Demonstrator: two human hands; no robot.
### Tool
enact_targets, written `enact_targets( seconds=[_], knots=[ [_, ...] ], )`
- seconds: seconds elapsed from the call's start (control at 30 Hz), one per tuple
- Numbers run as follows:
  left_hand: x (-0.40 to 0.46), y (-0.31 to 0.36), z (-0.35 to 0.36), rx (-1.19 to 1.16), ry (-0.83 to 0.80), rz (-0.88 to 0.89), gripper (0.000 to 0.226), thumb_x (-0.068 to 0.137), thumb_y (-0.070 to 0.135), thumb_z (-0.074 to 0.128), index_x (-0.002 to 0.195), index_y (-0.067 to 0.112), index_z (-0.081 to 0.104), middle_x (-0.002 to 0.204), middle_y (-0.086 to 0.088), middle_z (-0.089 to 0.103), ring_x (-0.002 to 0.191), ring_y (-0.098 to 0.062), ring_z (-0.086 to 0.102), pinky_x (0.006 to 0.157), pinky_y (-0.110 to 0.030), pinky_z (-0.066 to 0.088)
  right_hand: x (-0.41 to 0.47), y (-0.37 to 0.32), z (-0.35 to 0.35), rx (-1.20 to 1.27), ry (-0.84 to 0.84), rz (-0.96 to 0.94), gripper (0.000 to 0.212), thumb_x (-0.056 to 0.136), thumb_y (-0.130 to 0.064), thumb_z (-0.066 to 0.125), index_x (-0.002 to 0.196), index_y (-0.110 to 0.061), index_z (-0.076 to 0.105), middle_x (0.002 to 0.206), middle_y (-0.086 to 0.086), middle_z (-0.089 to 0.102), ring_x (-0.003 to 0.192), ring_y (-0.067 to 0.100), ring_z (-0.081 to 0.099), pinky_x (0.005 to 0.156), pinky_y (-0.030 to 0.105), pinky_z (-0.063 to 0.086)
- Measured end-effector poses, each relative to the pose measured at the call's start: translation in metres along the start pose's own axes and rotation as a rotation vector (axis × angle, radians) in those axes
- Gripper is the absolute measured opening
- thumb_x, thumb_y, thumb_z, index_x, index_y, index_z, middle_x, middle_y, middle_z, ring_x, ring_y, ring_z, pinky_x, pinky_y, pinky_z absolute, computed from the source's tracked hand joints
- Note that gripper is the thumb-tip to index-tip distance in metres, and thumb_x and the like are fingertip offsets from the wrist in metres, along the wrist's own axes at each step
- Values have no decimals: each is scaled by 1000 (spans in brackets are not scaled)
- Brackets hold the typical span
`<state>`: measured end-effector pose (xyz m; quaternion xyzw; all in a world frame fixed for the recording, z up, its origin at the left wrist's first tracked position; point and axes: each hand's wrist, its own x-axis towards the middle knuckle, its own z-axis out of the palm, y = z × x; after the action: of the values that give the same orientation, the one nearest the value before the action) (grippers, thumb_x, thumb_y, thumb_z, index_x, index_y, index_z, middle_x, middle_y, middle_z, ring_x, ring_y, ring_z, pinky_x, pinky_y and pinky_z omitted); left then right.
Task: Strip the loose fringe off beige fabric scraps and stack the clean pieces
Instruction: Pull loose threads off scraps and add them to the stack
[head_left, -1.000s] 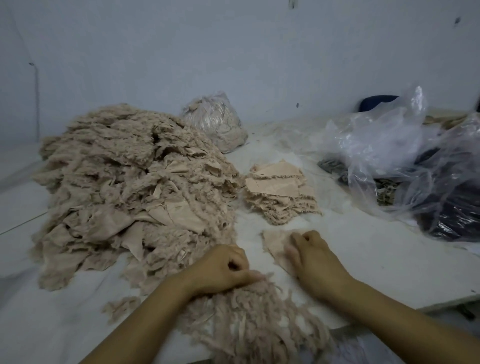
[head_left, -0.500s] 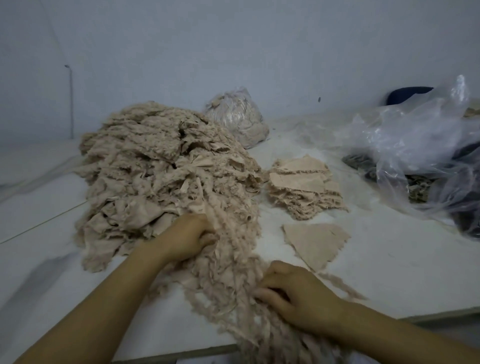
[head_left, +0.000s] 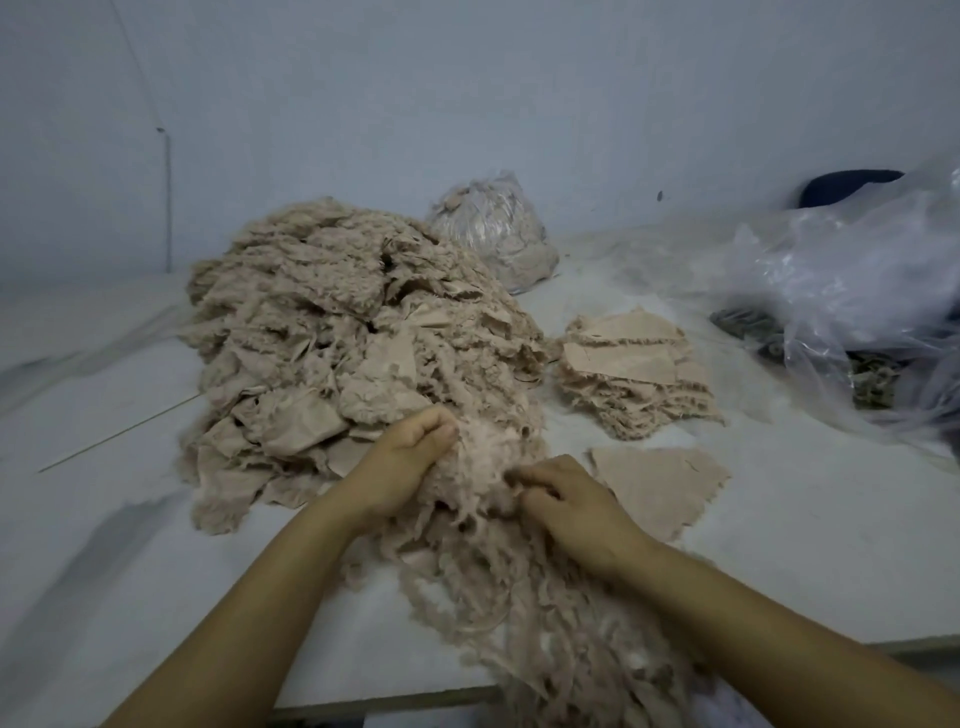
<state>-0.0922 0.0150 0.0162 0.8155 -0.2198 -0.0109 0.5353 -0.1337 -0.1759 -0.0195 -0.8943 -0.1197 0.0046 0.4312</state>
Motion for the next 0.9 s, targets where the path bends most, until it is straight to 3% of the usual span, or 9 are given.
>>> enact_targets(
  seconds=[0.07, 0.13, 0.2, 0.27, 0.43, 0.53, 0.7, 0.83, 0.9],
  knots=[
    [4, 1, 10, 97, -9, 45, 25, 99, 9, 41, 75, 13, 46, 69, 2, 42, 62, -4, 39, 59, -17, 34, 0, -8, 1, 189, 24, 4, 28, 92, -44, 54, 82, -18, 56, 89, -3, 53, 90, 10, 50, 65, 6, 33],
    [8, 0, 19, 100, 40, 61, 25, 99, 11, 42, 75, 15, 45, 71, 1, 42, 66, -7, 39, 63, -22, 34, 0, -15, 6, 398, 63, 48, 43, 74, -64, 66, 94, -26, 62, 89, -19, 65, 84, -1, 61, 72, 8, 43],
    [11, -1, 25, 110, 89, 101, 27, 100, 13, 42, 73, 17, 43, 68, 3, 40, 61, -4, 37, 60, -21, 33, 5, -15, 11, 463, 192, 97, 35, 78, -47, 73, 105, -25, 65, 95, -12, 71, 86, 7, 66, 78, 24, 53],
    [14, -2, 27, 165, 140, 133, 28, 100, 16, 42, 72, 19, 43, 65, 5, 39, 57, -2, 35, 56, -20, 31, 9, -14, 8, 640, 312, 174, 13, 91, -26, 64, 94, -15, 68, 80, -3, 72, 74, 17, 66, 70, 32, 53],
    [23, 1, 29, 78, 255, 129, 33, 99, 20, 44, 67, 20, 41, 61, 9, 35, 54, -2, 33, 56, -24, 29, 8, -9, -13, 928, 248, 245, 26, 97, -22, 55, 74, -10, 58, 61, 0, 65, 57, 11, 61, 55, 21, 51],
    [22, 3, 37, 47, 105, 148, 30, 97, 16, 48, 67, 21, 46, 60, 13, 41, 56, 1, 37, 55, -17, 32, 8, -10, -17, 946, 235, 221, 13, 91, -16, 63, 80, -10, 60, 55, -2, 60, 53, 13, 57, 52, 23, 52],
    [12, -4, 29, -53, -101, 31, 11, 93, 13, 54, 85, 18, 60, 72, 13, 59, 62, 5, 55, 62, -6, 43, 10, 3, -32, 953, 441, 227, 21, 97, -9, 51, 77, -9, 56, 56, 2, 51, 46, 11, 44, 46, 20, 40],
    [9, -9, 23, -96, -85, 18, 17, 94, 17, 51, 79, 15, 60, 74, 8, 57, 67, 0, 53, 66, -12, 43, 8, 5, -28, 771, 196, 164, 6, 91, -22, 63, 93, -17, 60, 77, 2, 59, 60, 11, 56, 60, 26, 50],
    [11, -3, 24, -167, -106, 18, 18, 89, 28, 51, 78, 16, 59, 68, 13, 57, 63, 0, 52, 61, -12, 42, 10, 3, -20, 608, 47, 105, 25, 85, -24, 70, 108, -21, 62, 98, 1, 60, 84, 13, 61, 78, 28, 52]
  ],
)
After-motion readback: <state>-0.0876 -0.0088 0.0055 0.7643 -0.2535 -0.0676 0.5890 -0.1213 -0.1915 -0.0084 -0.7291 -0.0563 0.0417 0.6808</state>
